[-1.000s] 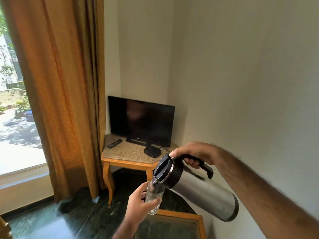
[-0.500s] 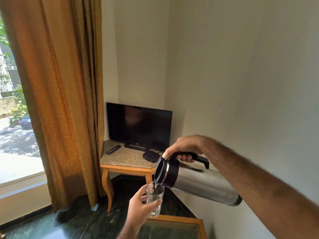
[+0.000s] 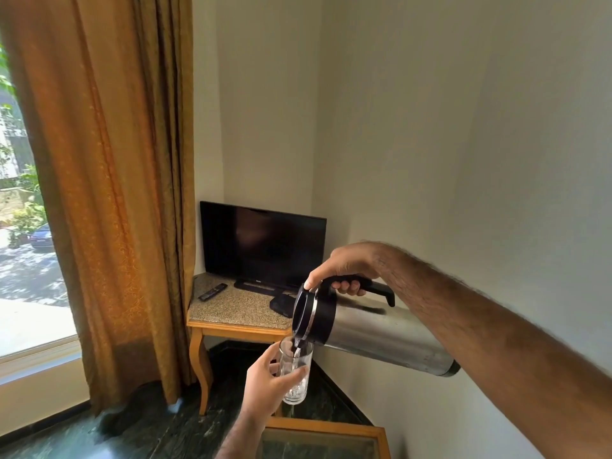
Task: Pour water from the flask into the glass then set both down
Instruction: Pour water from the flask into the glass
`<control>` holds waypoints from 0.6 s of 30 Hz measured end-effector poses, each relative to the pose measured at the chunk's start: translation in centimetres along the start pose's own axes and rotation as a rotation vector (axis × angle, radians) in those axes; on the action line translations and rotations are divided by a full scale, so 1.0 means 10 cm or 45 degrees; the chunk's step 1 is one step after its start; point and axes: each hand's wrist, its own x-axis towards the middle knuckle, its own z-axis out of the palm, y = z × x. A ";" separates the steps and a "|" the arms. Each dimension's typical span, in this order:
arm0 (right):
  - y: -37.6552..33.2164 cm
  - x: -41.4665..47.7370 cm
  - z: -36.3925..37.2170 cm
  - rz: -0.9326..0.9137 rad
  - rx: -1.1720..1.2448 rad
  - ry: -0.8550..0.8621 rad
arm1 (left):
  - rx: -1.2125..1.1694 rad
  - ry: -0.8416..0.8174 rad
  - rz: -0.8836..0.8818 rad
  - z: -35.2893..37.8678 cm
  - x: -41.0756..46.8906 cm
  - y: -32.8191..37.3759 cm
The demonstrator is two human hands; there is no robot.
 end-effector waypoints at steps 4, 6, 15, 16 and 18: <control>-0.06 -0.05 -0.08 0.000 -0.012 0.014 | 0.014 0.000 -0.002 0.01 0.05 0.07; -0.09 -0.07 -0.13 0.008 -0.016 0.035 | 0.018 0.006 -0.004 0.02 0.06 0.08; -0.24 -0.20 -0.28 0.025 -0.070 0.058 | 0.036 0.033 0.009 0.03 0.12 0.17; -0.25 -0.21 -0.29 0.025 -0.073 0.059 | 0.039 0.034 0.006 0.04 0.12 0.19; -0.27 -0.22 -0.31 0.029 -0.082 0.058 | 0.058 0.028 0.008 0.04 0.12 0.20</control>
